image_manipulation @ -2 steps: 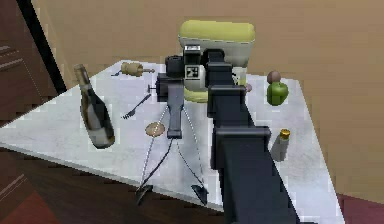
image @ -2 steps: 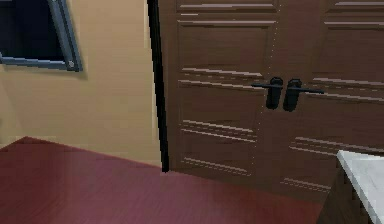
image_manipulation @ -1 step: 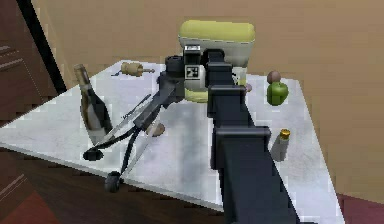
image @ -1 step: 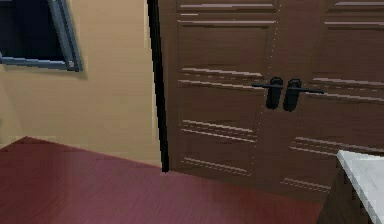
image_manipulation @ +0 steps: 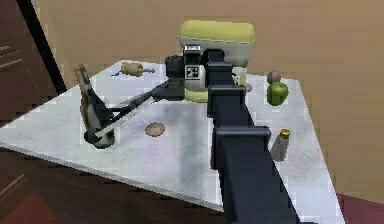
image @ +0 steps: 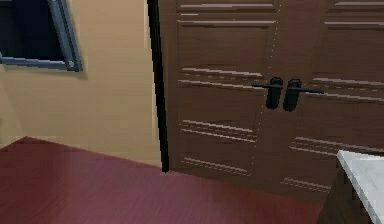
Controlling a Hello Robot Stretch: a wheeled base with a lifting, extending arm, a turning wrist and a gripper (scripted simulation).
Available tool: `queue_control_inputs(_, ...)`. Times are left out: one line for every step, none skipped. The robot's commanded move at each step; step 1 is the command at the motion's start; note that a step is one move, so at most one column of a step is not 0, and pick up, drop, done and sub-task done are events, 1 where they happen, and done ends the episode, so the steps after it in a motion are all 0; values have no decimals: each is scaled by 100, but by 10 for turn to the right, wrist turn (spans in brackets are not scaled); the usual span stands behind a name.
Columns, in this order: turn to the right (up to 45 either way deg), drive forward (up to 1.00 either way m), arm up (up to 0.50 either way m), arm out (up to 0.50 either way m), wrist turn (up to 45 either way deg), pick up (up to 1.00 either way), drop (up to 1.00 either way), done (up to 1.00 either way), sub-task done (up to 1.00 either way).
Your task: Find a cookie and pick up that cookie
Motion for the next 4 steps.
queue_control_inputs(0,0,0,0,450,0,0,0,0)
queue_control_inputs(0,0,0,0,120,0,0,0,0)
queue_control_inputs(0,0,-14,0,0,0,0,0,0)
queue_control_inputs(0,0,0,0,0,100,0,0,0)
